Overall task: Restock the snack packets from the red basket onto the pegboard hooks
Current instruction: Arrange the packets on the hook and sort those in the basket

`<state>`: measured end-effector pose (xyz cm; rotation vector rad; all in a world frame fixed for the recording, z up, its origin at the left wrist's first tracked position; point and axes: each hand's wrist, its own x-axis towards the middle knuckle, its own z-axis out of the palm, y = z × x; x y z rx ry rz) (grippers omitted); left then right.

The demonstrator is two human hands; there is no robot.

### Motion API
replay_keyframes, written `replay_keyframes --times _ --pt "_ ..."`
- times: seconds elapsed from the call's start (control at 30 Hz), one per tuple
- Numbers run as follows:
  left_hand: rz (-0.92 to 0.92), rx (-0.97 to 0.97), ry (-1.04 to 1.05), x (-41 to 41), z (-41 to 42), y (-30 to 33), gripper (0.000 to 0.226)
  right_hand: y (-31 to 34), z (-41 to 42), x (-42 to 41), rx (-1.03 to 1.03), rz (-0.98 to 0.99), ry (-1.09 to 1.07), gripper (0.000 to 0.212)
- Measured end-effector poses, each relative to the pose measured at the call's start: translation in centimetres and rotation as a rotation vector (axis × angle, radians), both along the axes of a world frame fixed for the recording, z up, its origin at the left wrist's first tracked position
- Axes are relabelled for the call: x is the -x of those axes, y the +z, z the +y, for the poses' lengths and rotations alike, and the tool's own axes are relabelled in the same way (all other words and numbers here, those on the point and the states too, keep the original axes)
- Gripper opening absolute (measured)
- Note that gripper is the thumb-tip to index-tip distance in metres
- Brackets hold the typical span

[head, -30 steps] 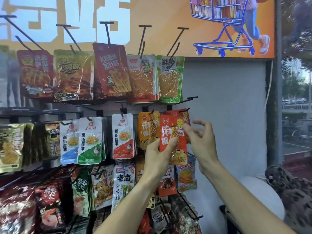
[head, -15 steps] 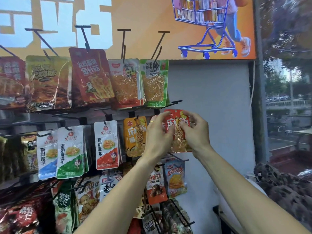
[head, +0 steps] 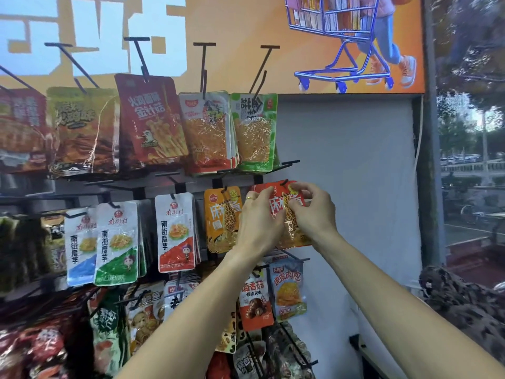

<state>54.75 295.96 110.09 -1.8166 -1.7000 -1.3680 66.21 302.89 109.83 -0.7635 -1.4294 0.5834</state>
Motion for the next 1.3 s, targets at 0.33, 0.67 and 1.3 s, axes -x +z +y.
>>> replay_keyframes --times 0.33,0.67,1.3 --pt "0.13 0.248 0.171 2.7 3.7 -0.1 0.073 0.2 4.2 4.2 0.007 -0.305 -0.178 0.038" --pt "0.186 0.049 -0.024 3.0 -5.2 -3.3 0.06 -5.9 -6.2 0.5 -0.113 -0.172 -0.178 0.03" --pt "-0.057 1.422 -0.211 16.0 -40.9 -55.0 0.069 -55.2 -50.6 2.3 1.044 -0.518 -0.106 0.036"
